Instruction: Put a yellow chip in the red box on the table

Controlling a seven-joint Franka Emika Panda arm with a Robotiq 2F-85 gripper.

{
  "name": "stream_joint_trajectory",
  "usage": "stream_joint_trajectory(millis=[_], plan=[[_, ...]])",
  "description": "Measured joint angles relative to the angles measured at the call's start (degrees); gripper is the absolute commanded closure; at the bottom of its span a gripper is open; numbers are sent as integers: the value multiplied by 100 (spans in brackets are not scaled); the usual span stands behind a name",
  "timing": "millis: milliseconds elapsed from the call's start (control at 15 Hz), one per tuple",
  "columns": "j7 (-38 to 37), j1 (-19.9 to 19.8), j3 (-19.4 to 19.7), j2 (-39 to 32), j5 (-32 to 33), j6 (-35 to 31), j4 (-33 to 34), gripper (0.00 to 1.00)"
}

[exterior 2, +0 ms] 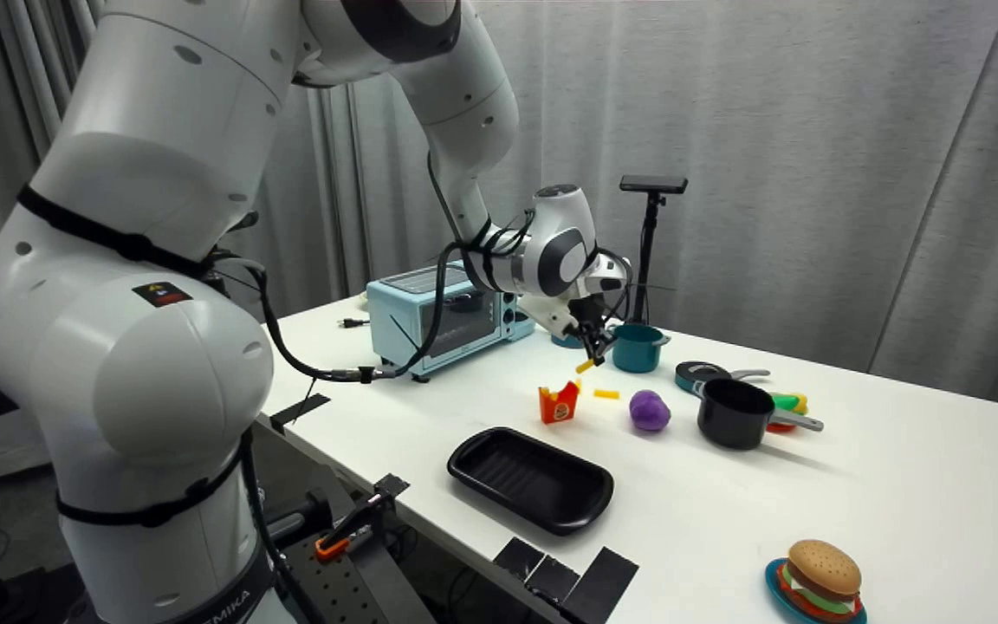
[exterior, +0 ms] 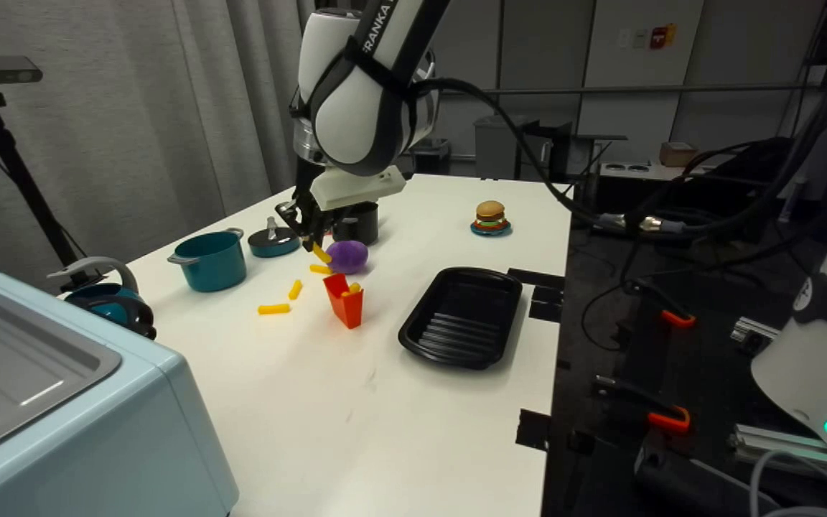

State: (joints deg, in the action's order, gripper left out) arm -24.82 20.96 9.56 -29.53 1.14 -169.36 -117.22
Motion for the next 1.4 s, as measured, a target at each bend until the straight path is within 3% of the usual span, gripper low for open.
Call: stream_joint_trajectory(millis=[667, 1400], plan=[[86, 401, 82, -43, 187, -218, -216, 96], [107, 1114, 935, 43, 405, -647, -624, 96]])
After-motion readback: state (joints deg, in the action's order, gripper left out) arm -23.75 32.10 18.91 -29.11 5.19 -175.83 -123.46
